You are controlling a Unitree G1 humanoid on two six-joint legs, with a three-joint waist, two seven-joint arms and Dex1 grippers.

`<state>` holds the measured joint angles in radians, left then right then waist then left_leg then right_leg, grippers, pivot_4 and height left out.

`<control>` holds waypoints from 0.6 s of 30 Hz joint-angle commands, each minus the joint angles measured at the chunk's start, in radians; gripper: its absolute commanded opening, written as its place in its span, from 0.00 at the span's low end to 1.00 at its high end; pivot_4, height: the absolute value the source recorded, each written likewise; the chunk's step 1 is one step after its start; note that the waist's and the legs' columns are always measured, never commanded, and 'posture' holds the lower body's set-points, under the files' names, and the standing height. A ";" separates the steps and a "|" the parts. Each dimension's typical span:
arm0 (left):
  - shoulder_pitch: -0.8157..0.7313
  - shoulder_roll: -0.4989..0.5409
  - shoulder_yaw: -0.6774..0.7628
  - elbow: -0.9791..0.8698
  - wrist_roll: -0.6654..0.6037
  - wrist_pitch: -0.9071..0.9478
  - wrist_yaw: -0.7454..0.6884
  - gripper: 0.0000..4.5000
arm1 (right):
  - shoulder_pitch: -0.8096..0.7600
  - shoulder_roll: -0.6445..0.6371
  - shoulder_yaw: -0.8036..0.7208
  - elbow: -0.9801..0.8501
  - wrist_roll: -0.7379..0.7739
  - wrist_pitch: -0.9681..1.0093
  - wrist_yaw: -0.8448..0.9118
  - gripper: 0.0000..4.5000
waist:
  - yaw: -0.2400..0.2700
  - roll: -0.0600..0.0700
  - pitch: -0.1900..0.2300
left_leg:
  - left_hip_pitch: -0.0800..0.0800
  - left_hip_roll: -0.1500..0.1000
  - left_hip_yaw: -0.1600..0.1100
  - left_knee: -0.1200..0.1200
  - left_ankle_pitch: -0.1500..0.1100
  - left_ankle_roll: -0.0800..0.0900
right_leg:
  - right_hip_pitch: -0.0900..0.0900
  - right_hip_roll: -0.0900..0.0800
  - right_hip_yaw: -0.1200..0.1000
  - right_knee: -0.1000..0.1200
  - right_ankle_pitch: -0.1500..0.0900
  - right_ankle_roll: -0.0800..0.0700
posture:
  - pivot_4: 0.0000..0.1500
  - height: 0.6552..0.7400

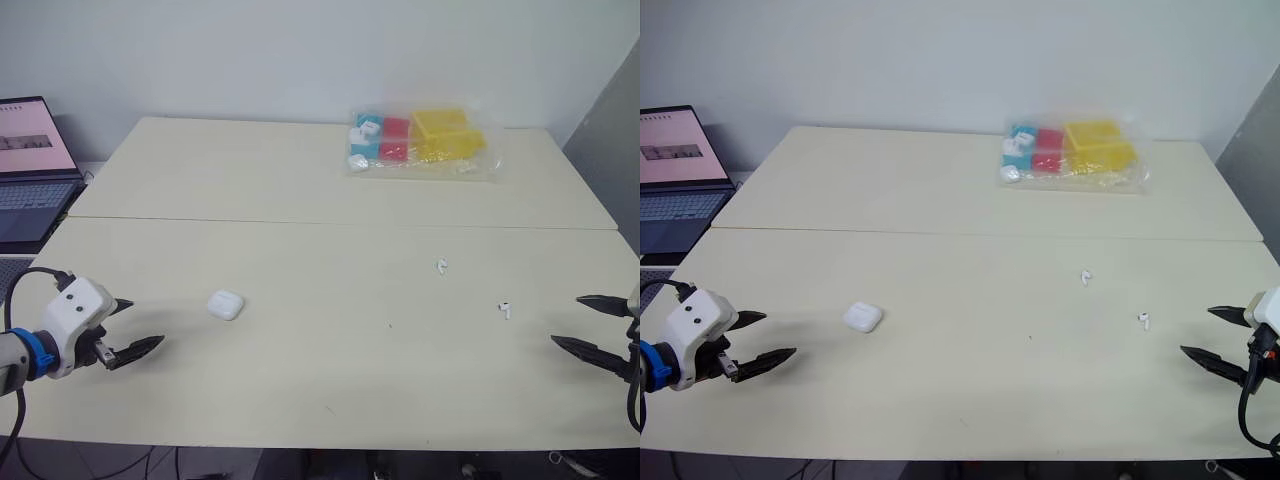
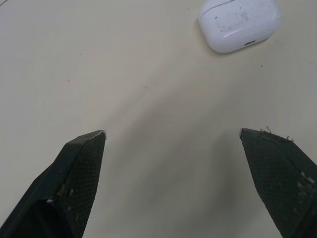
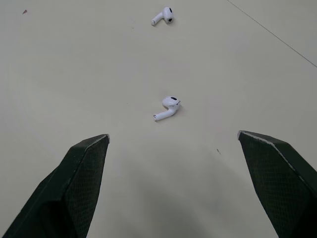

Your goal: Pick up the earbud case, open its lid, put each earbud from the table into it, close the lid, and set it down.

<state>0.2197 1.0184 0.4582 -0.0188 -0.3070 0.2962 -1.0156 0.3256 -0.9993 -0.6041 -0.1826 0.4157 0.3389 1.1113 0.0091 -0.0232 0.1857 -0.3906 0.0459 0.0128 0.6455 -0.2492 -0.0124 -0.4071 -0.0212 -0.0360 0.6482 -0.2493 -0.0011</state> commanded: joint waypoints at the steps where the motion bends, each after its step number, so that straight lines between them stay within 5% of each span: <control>1: -0.017 0.002 0.021 0.014 -0.004 -0.022 -0.011 1.00 | 0.001 0.006 -0.029 -0.018 0.002 -0.006 0.000 0.97 | 0.000 0.000 0.000 | 0.000 0.000 0.000 0.000 0.000 0.000 | 0.000 0.000 0.000 0.000 0.000 0.000 | 1.00 1.00; 18: -0.069 -0.009 0.028 0.104 -0.030 -0.060 -0.048 1.00 | -0.049 0.009 -0.035 -0.020 0.027 0.005 0.010 0.97 | -0.002 0.000 0.000 | 0.001 0.000 0.001 0.000 0.000 0.000 | 0.000 0.000 0.001 0.001 0.000 0.000 | 1.00 1.00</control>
<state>0.1604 1.0086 0.4579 0.0924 -0.3143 0.2269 -1.0586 0.2904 -0.9765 -0.6083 -0.1849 0.4215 0.3401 1.1116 0.0074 -0.0229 0.1855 -0.3894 0.0460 0.0142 0.6458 -0.2492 -0.0124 -0.4070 -0.0208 -0.0348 0.6495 -0.2491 -0.0010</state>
